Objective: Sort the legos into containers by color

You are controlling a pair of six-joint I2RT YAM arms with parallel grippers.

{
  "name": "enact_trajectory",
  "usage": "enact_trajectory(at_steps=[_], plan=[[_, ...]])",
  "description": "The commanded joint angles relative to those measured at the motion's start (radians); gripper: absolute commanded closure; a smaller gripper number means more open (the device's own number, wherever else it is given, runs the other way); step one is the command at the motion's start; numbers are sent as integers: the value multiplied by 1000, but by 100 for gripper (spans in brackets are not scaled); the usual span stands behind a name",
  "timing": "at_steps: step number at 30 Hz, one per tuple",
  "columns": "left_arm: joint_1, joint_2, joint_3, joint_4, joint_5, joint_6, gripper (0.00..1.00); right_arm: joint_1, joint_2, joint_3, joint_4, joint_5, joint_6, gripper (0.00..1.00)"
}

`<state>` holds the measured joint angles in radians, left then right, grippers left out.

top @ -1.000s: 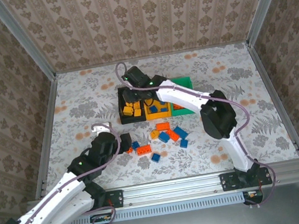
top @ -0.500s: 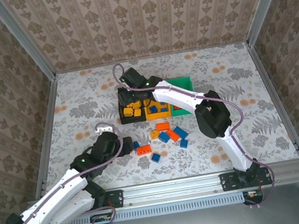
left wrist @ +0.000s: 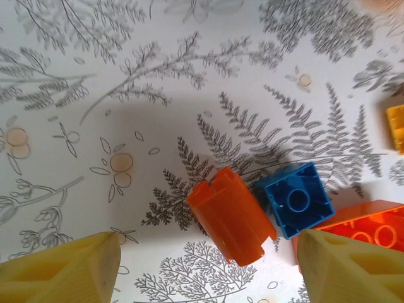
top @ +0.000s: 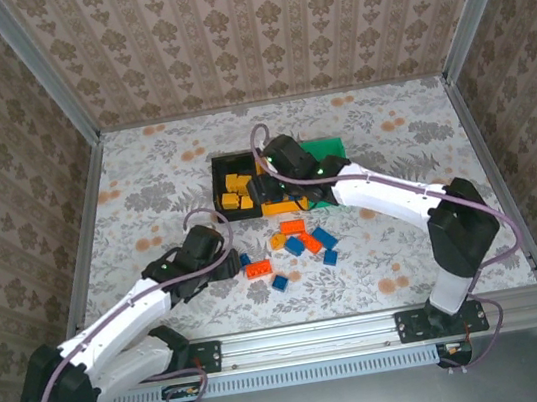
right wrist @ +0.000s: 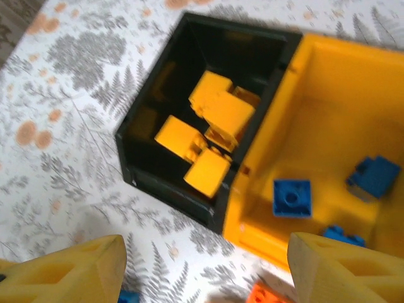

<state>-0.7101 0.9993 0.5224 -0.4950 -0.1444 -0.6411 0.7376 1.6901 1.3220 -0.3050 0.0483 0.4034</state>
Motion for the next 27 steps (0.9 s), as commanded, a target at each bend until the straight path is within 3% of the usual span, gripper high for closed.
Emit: enact_trajectory(at_steps=[1,19,27], plan=[[15,49,20,52,42,-12,28,2,-65,-80,36,35,17,30],[52,204,-33,123,116,-24,49,-26,-199,-218,63,76,16,30],[49,210,-44,121,107,-27,66,-32,-207,-237,73,76,26,30]])
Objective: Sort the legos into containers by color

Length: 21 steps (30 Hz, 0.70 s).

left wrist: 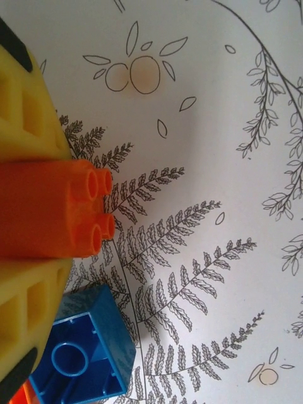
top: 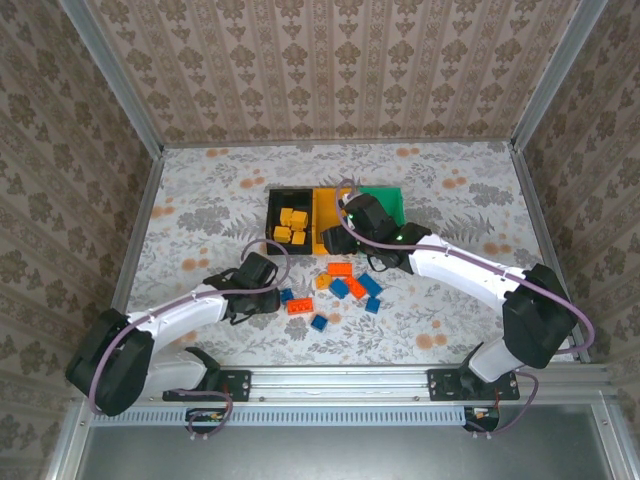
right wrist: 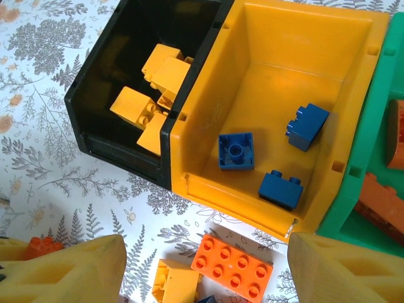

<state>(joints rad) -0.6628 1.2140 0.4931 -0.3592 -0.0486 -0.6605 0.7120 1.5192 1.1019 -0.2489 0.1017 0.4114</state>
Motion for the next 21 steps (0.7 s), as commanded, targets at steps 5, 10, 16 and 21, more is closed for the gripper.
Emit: enact_trajectory(at_steps=[5,10,16,21], plan=[[-13,-43,28,-46,-6,12,74,-14,-56,-43,20,34,38,30],[-79,-39,179,-67,-22,71,75,-39,-120,-120,14,75,75,30],[-135,175,440,13,8,163,76,-91,-255,-253,-33,152,134,30],[-166,425,712,82,52,232,78,-134,-370,-366,-74,173,171,30]])
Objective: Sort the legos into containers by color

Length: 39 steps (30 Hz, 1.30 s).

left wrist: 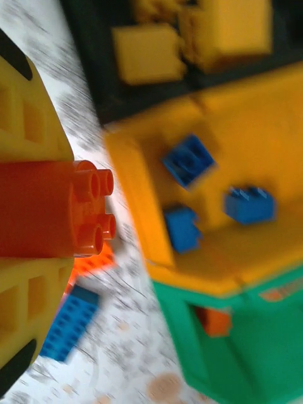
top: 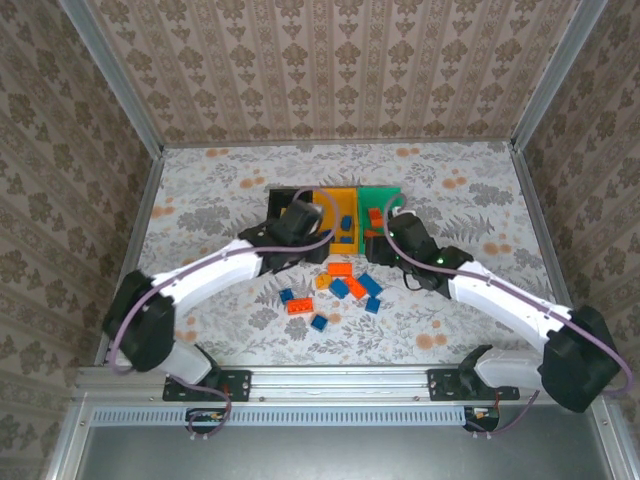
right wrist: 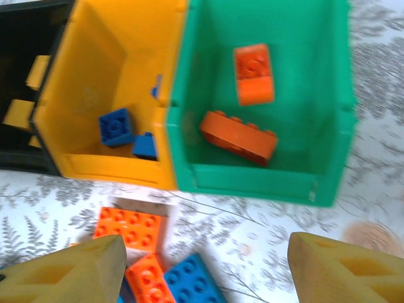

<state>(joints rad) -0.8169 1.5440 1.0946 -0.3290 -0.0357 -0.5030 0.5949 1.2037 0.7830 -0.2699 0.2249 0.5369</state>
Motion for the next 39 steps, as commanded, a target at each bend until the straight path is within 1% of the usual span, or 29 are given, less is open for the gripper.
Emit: enact_trajectory(at_steps=[1,7,12,16,21,25,29,33,35,39], plan=[[-14,137,157,63,55,85,78,-20,-74,-64,-59,52,49,30],[-26,382,461,61,100,135,78,-42,-169,-144,-92,50,70,30],[-31,550,678,-23,113,154,76,-52,-208,-174,-108,48,73,29],[-33,633,779,-75,115,160,71,-60,-230,-183,-108,43,69,29],[-36,673,843,-98,124,155,55,-63,-237,-184,-99,19,60,28],[-40,664,857,-96,124,153,45,-63,-235,-184,-93,0,58,27],[-46,614,820,-68,141,137,35,-62,-229,-179,-83,-61,50,24],[-47,501,706,9,156,107,22,-44,-188,-159,-99,-139,34,24],[-48,424,622,51,146,99,17,-11,-163,-153,-115,-144,32,24],[-44,263,432,118,102,86,9,48,-112,-154,-112,-141,47,23]])
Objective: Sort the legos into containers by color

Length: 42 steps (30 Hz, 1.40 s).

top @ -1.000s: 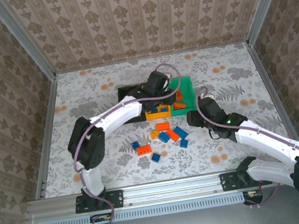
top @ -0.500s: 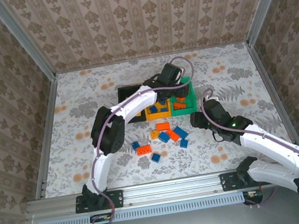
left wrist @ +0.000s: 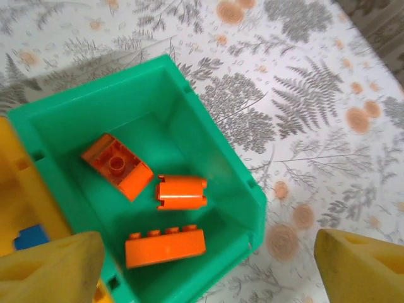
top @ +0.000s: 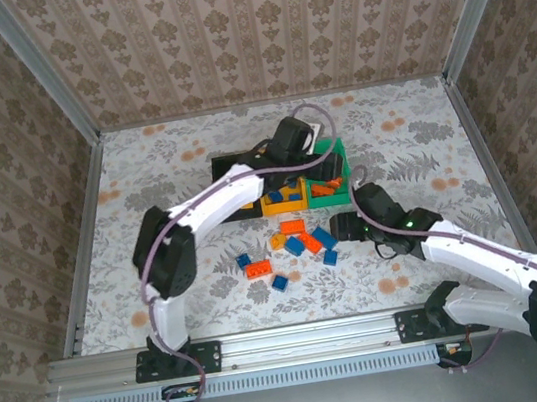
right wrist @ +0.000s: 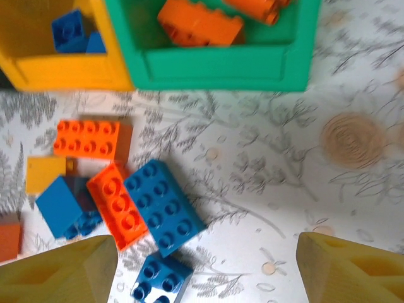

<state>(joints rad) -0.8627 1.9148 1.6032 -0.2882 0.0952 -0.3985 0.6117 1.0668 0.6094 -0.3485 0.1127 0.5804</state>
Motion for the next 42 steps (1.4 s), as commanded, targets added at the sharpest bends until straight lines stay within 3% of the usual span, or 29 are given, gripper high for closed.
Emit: enact_trajectory(at_steps=[1,4,11,19,24,33,37,42], plan=[[4,-156,-132,95,-43,-25,7,46,43,20,-25,-32,8,23],[14,-301,-318,129,-99,-42,0,91,111,32,-10,-35,11,23],[20,-667,-730,117,-323,-78,0,159,260,92,-10,-11,1,24],[43,-970,-971,28,-409,-171,0,180,396,112,-69,50,14,27],[50,-1035,-1025,-3,-423,-210,0,183,428,107,-98,86,35,36],[51,-1058,-1045,-13,-431,-216,0,174,360,82,-115,108,32,66],[53,-1062,-1059,-17,-435,-220,0,149,264,107,-155,123,-4,70],[51,-1066,-1090,-22,-423,-226,0,111,213,257,-182,124,-96,72]])
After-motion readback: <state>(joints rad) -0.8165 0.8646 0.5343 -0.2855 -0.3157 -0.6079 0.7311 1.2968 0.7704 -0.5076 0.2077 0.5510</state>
